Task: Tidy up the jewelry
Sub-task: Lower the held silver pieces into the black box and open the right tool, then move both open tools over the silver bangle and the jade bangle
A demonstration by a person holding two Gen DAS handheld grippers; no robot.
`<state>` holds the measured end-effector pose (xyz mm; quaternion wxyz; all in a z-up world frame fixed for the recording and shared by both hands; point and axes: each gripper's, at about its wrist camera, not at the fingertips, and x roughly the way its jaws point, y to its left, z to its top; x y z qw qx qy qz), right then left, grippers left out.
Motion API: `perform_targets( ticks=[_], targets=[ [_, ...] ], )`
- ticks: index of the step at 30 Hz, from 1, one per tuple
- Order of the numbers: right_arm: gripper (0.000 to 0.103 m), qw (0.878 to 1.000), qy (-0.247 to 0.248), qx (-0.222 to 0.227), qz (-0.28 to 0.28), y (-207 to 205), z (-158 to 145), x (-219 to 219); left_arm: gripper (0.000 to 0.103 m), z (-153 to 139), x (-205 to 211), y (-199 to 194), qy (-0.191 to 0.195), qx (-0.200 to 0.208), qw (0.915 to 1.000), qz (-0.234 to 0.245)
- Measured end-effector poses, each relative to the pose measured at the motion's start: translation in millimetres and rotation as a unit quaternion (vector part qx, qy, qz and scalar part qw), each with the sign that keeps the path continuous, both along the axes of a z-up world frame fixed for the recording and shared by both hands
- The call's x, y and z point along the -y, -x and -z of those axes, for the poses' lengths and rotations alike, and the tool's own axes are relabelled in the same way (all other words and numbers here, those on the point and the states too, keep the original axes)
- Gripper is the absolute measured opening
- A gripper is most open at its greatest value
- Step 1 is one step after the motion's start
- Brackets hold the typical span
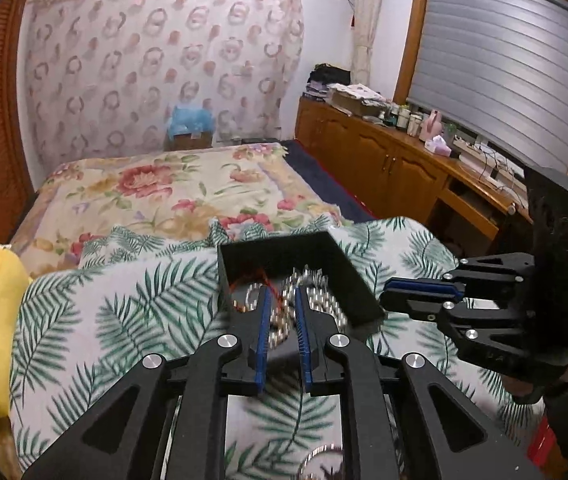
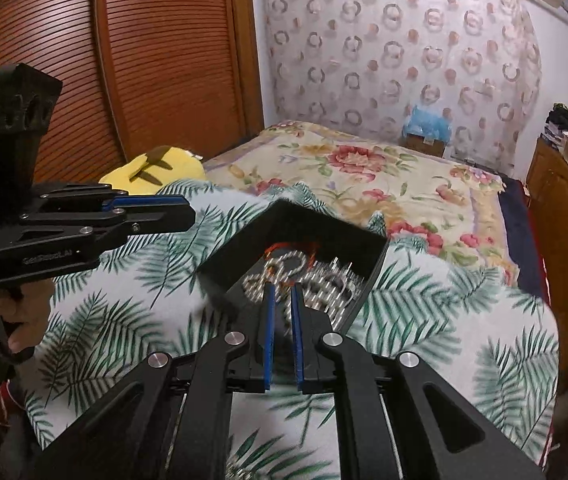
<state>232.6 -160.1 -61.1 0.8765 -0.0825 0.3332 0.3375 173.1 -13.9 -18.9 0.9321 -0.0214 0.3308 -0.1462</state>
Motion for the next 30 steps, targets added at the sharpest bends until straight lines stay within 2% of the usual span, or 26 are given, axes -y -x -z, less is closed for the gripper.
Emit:
perform_targets(
  ticks=[4, 8, 12, 15, 18, 21, 26, 29, 30],
  targets=[
    [0.01, 1.0, 0.005, -0.007, 0.003, 19.7, 12.0, 3.5, 0.011, 9.6, -2.6, 16.9, 0.001, -0.005, 1.0, -0.001],
    [0.02, 1.0, 0.008, -0.015, 0.01, 40.0, 25.2, 7.9, 0.011, 23.6, -2.2, 33.9, 0.001, -0.012, 0.9999, 0.003],
    [0.022, 1.0, 0.007, -0.024, 0.018, 57.9, 38.1, 13.3, 0.013, 37.8, -1.2, 48.2, 0.004, -0.016, 0.9998, 0.007],
    [0.033, 0.999, 0.004, -0.028, 0.022, 70.7, 45.5, 14.3, 0.013, 47.6, 0.4, 56.8, 0.003, -0.024, 0.9996, 0.011],
    [0.039, 0.999, 0.006, -0.03, 0.02, 83.9, 52.2, 11.9, 0.015, 54.2, 1.4, 66.6, -0.003, -0.029, 0.9995, 0.014],
    [0.048, 0.999, 0.005, -0.033, 0.016, 92.6, 56.9, 9.8, 0.022, 55.9, -1.1, 74.3, -0.004, -0.027, 0.9996, 0.011],
    [0.063, 0.999, -0.001, -0.038, 0.01, 102.0, 60.6, 6.2, 0.024, 55.5, -6.6, 87.7, -0.003, -0.026, 0.9997, 0.002],
    [0.069, 0.999, 0.0, -0.04, 0.001, 106.9, 63.4, 2.4, 0.038, 54.9, -9.6, 93.1, -0.006, -0.023, 0.9997, -0.002],
    [0.072, 0.999, 0.001, -0.041, -0.002, 107.6, 64.6, 0.7, 0.046, 54.5, -10.5, 95.1, -0.009, -0.021, 0.9997, -0.003]
  ],
)
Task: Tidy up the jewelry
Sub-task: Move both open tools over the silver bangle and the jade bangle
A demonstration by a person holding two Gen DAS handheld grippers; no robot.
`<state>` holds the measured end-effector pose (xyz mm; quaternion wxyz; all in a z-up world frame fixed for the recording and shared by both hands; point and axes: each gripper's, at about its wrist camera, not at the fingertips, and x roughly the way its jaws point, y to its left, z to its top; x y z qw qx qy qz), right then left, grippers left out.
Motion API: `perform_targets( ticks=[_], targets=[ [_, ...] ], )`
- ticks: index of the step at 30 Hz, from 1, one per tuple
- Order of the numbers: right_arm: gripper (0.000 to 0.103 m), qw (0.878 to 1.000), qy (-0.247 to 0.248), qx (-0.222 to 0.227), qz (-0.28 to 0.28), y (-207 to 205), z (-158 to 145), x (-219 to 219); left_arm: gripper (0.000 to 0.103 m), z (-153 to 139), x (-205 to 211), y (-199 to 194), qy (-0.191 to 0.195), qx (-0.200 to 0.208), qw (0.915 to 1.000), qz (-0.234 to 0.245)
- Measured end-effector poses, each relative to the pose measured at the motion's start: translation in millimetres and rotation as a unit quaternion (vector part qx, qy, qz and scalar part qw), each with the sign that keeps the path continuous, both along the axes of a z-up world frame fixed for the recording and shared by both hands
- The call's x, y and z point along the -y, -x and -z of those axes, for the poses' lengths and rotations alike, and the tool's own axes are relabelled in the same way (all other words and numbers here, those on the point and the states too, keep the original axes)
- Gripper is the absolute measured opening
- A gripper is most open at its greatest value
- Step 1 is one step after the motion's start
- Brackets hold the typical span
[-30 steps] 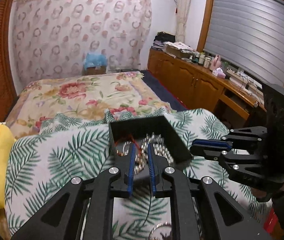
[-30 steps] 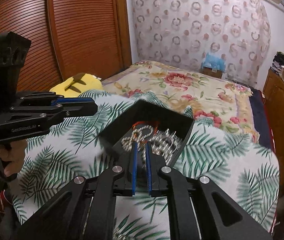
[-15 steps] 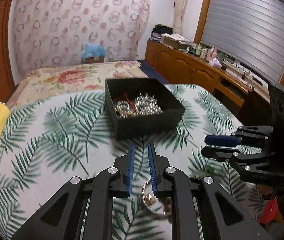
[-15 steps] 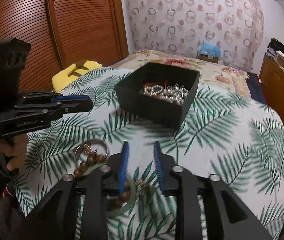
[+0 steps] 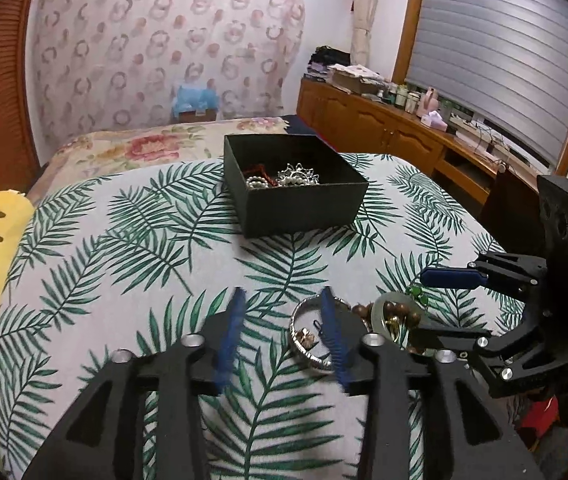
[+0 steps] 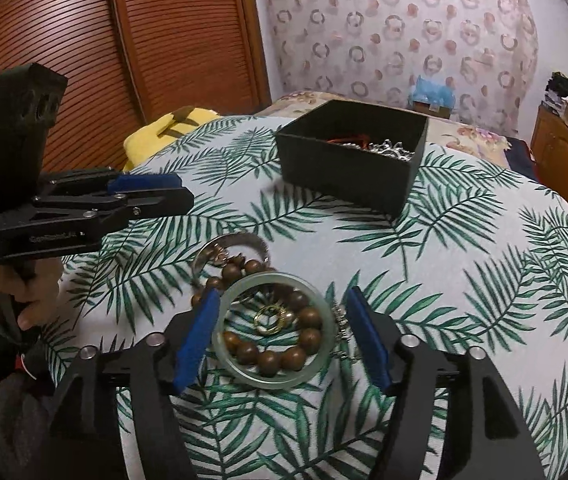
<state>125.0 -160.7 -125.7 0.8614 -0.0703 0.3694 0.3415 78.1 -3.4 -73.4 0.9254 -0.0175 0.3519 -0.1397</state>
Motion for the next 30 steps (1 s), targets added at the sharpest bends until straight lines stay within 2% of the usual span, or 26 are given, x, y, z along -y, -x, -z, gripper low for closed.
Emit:
perform_targets(
  ticks=[1, 3, 4, 6, 18, 24, 30],
  targets=[
    [0.074, 1.0, 0.002, -0.001, -0.003, 0.8, 1.9, -2.2, 0.057, -0.3, -0.8, 1.7, -0.003, 0.0, 1.0, -0.004],
    [0.075, 1.0, 0.006, -0.005, -0.007, 1.4, 5.0, -5.0, 0.072, -0.7, -2.3, 5.0, -0.007, 0.004, 0.9999, -0.009],
    [0.075, 1.0, 0.008, -0.008, -0.008, 1.4, 6.4, -6.1, 0.078, -1.2, -3.4, 6.1, -0.007, 0.005, 0.9999, -0.01],
    [0.075, 1.0, 0.013, -0.011, -0.009, 0.9, 8.2, -8.4, 0.085, -0.1, -5.1, 7.5, -0.005, 0.002, 0.9999, -0.012],
    [0.075, 0.999, 0.032, -0.027, -0.011, -7.3, 16.4, -16.2, 0.086, 9.7, -8.7, 8.4, -0.008, -0.01, 0.9998, -0.018],
    [0.074, 0.999, 0.038, -0.012, -0.009, -4.1, 13.3, -15.3, 0.086, 13.0, -5.5, 8.2, -0.009, -0.016, 0.9998, -0.011],
    [0.074, 1.0, 0.022, 0.009, 0.009, -0.1, -2.2, 1.6, 0.086, 18.0, 2.4, 6.2, -0.012, -0.029, 0.9995, 0.004]
  ],
)
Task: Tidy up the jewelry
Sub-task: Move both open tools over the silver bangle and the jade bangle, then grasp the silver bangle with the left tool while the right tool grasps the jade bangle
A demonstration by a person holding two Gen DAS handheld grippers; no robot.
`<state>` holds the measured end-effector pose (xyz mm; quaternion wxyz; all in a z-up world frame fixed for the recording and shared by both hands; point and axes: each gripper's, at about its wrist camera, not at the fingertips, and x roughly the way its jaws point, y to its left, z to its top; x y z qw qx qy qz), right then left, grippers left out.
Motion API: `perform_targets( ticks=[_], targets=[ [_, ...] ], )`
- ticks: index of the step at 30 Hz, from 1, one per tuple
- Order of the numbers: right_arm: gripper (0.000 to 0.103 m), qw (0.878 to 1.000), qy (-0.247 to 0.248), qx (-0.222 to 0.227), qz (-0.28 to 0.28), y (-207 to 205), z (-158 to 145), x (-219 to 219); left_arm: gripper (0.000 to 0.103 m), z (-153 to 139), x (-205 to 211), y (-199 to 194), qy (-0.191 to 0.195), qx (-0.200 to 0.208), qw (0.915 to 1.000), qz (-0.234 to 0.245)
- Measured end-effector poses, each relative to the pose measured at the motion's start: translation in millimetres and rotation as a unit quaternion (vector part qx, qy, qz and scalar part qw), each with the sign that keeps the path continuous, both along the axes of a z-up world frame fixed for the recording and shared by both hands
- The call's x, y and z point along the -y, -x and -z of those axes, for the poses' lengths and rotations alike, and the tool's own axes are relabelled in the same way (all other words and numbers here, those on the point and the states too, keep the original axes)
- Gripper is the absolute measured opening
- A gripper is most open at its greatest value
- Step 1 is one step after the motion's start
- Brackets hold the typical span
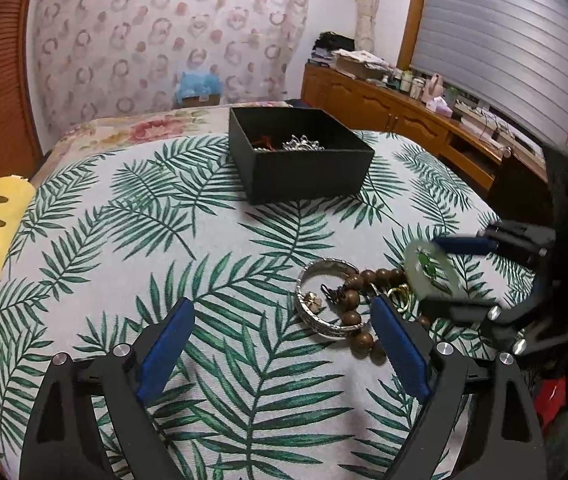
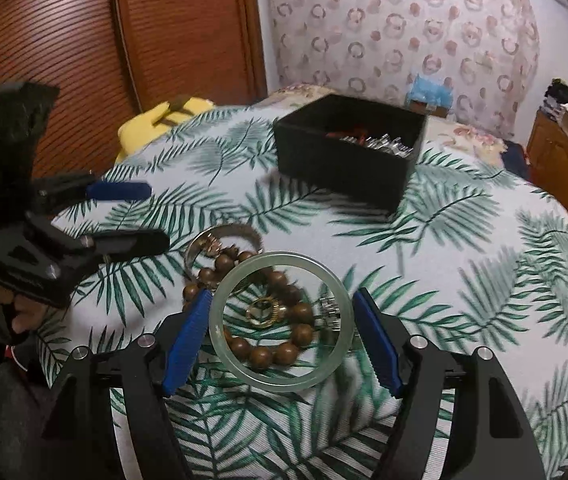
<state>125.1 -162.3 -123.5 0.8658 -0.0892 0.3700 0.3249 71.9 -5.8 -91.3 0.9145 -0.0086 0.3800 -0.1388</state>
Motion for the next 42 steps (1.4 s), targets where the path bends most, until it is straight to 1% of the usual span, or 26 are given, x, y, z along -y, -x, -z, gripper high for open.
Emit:
perform_targets(
  ticks=[5, 9, 20, 21, 22, 23, 25, 29, 31, 33, 40, 42],
  targets=[
    [0.074, 1.0, 0.0, 0.01, 0.019, 2.6, -6.3, 17.9, 0.086, 4.5, 13.0, -4.9, -0.011, -0.017, 0.9995, 0.026],
    [0.074, 0.999, -0.002, 0.011, 0.031, 4.1, -4.9, 29.7, 0.086, 5.4, 26.0, -11.0, -0.027, -0.02, 0.9984, 0.045],
    [0.074, 0.999, -0.01, 0.003, 0.044, 4.9, 3.4, 40.9, 0.086, 12.3, 48.7, -19.8, -0.062, -0.027, 0.9955, 0.067],
    [0.074, 0.999, -0.01, 0.002, 0.044, 4.9, 4.0, 41.2, 0.083, 12.4, 49.4, -19.8, -0.064, -0.026, 0.9954, 0.066],
    [0.074, 0.999, -0.01, 0.002, 0.043, 5.1, 4.8, 41.3, 0.077, 12.5, 50.5, -20.1, -0.066, -0.024, 0.9953, 0.066],
    [0.074, 0.999, -0.009, 0.001, 0.043, 5.3, 5.3, 41.4, 0.076, 12.7, 51.2, -20.2, -0.066, -0.024, 0.9952, 0.067],
    [0.074, 0.999, -0.008, 0.0, 0.043, 6.0, 6.4, 41.4, 0.068, 13.3, 52.7, -20.5, -0.069, -0.023, 0.9949, 0.07],
    [0.074, 0.999, -0.009, 0.0, 0.043, 6.0, 6.3, 41.9, 0.065, 16.0, 57.1, -22.1, -0.082, -0.022, 0.9935, 0.076],
    [0.074, 0.999, -0.009, 0.0, 0.043, 6.1, 6.3, 41.9, 0.059, 17.6, 59.0, -23.8, -0.091, -0.02, 0.9927, 0.076],
    [0.074, 0.999, -0.008, 0.0, 0.043, 6.1, 6.4, 42.0, 0.058, 20.0, 60.1, -25.6, -0.099, -0.021, 0.9919, 0.076],
    [0.074, 0.999, -0.007, -0.002, 0.042, 6.1, 7.9, 41.9, 0.057, 21.5, 58.9, -24.2, -0.098, -0.016, 0.992, 0.078],
    [0.074, 0.999, -0.008, -0.001, 0.041, 6.3, 7.6, 41.9, 0.057, 18.6, 57.0, -22.5, -0.093, -0.011, 0.9928, 0.075]
  ],
)
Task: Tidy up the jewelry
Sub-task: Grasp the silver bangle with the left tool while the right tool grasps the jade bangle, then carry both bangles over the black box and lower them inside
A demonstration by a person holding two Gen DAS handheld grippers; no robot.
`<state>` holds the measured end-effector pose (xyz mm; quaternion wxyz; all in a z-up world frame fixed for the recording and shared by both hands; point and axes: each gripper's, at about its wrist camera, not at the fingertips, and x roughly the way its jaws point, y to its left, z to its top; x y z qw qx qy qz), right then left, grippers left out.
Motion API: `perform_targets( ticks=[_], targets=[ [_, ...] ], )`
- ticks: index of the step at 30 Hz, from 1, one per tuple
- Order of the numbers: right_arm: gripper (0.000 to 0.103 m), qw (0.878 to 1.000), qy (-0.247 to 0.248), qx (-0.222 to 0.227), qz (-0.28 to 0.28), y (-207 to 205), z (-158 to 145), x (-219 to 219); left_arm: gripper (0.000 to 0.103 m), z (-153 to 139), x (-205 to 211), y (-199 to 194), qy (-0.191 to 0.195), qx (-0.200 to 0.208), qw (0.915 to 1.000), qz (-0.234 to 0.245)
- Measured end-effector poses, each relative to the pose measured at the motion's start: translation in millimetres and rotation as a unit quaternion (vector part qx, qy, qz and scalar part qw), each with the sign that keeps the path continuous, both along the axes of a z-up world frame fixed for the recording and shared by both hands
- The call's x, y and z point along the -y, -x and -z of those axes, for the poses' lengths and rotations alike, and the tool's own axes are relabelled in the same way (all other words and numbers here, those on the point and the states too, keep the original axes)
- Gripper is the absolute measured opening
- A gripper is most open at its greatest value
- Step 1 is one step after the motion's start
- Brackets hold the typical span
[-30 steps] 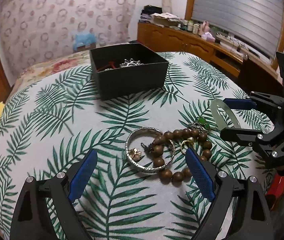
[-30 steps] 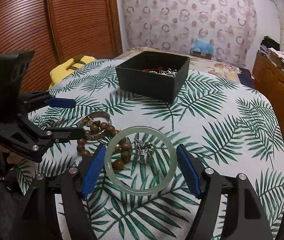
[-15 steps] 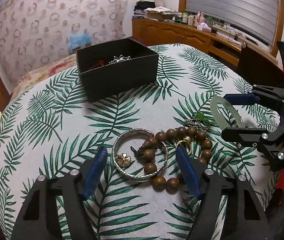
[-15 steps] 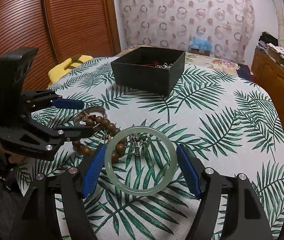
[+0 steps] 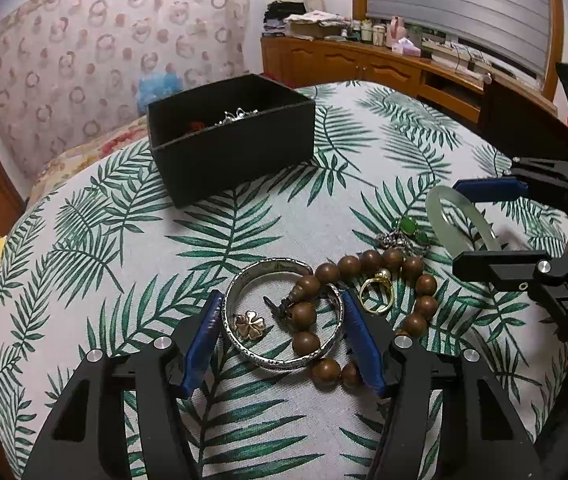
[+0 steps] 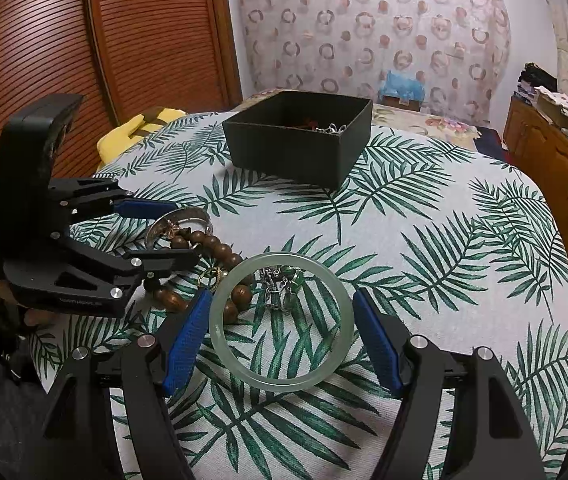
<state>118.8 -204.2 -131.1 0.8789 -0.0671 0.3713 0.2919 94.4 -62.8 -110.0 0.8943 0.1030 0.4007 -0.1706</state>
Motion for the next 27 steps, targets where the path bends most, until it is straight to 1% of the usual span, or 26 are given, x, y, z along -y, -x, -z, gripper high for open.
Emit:
perform_targets(
  ticks=[8, 13, 20, 27],
  targets=[
    [0.074, 1.0, 0.002, 0.014, -0.002, -2.9, -9.1, -5.1, 0.057, -21.3, -3.5, 6.5, 0.021, 0.03, 0.9993, -0.006],
    [0.074, 1.0, 0.002, 0.028, -0.005, -9.6, -21.3, -8.3, 0.057, -33.0, -8.4, 4.9, 0.032, 0.043, 0.9985, -0.012],
    [0.074, 0.999, 0.005, 0.045, -0.013, -27.8, -37.8, -14.4, 0.057, -45.9, -17.7, -6.7, 0.045, 0.056, 0.9971, -0.026],
    [0.074, 0.998, 0.004, 0.059, -0.025, -56.1, -52.1, -24.1, 0.057, -57.0, -26.1, -28.7, 0.057, 0.066, 0.9954, -0.04]
  ],
)
